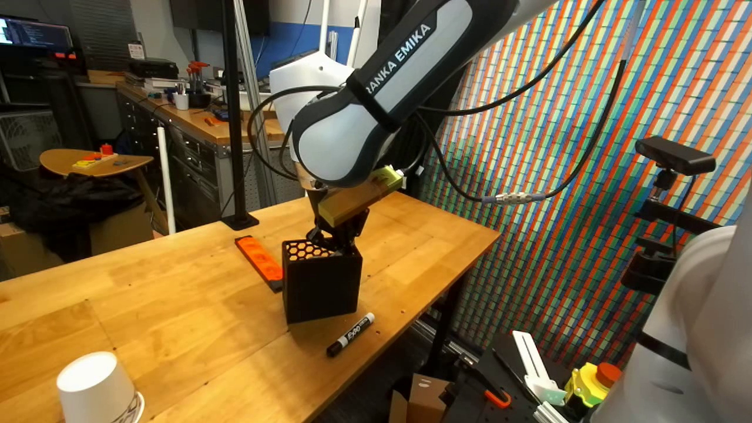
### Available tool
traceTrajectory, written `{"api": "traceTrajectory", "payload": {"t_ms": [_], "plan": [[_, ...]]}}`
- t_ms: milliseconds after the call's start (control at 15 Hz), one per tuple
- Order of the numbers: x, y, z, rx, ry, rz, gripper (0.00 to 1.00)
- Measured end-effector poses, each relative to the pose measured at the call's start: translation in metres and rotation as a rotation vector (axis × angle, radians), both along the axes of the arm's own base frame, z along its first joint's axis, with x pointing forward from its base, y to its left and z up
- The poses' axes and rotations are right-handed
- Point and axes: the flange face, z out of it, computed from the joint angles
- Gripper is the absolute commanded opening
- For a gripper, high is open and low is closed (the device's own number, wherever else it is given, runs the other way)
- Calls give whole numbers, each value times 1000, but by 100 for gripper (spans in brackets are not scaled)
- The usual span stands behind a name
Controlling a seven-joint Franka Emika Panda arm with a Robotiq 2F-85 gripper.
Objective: Put the towel inside the box
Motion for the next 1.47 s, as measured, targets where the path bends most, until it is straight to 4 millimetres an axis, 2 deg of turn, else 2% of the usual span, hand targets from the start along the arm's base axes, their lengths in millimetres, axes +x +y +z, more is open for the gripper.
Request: {"api": "traceTrajectory", "payload": {"t_ms": [667,1467], "plan": [[8,-8,-3,24,-64,1,3],[25,-15,-8,25,-183,100,3]]}}
